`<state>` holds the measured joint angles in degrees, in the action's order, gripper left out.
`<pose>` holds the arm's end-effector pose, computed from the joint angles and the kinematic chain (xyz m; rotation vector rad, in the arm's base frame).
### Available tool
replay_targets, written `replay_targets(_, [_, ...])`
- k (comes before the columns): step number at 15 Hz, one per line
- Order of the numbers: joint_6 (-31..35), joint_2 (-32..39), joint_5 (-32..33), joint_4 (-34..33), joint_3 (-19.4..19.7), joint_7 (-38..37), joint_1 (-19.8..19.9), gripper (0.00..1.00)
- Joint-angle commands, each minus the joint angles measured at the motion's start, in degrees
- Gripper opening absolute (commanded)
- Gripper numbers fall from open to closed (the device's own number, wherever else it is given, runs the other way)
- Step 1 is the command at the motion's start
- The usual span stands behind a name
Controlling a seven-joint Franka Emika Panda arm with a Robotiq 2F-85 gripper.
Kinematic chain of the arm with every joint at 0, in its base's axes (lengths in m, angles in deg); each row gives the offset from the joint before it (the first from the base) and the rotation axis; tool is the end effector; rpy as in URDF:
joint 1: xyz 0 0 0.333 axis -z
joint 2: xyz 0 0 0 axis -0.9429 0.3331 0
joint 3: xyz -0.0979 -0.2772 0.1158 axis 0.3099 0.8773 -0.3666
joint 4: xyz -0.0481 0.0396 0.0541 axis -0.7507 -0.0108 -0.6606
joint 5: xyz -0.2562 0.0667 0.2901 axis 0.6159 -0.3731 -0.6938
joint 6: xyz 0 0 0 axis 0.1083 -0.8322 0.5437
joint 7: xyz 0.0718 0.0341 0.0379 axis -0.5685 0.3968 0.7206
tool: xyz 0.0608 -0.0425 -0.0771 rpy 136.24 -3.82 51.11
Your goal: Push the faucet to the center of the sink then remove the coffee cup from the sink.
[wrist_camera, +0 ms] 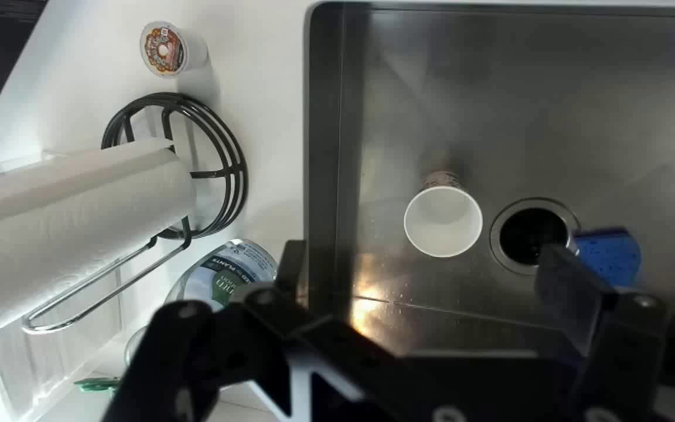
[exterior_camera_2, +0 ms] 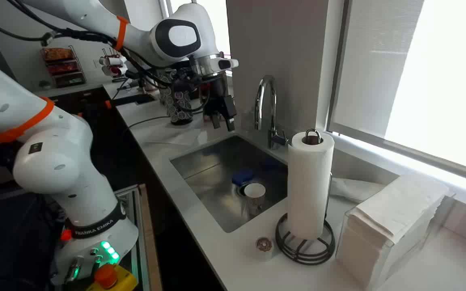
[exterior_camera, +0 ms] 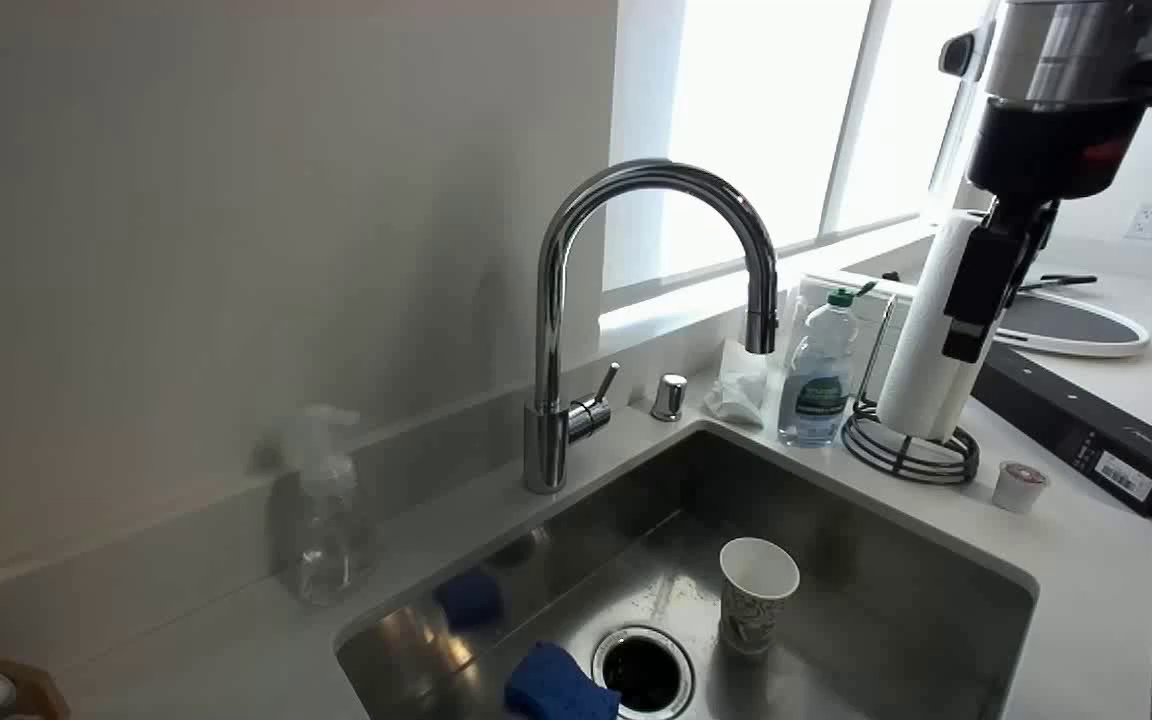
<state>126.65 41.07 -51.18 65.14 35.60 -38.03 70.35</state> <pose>0.3886 0.0570 0.4206 2.8606 0.2698 0.0902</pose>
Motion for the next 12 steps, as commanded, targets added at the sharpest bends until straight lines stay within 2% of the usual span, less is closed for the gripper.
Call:
replay_targets(1, [-0.23, 0.08, 0.46, -0.10, 0.89, -0.37, -0.96, 1.00])
replay_targets(7, [-0.23, 0.08, 0.46, -0.10, 0.89, -0.37, -0.96, 1.00])
replay_targets(12, [-1.77, 2.23, -4.94, -7.83, 2.74, -8.43, 0.68, 1.00])
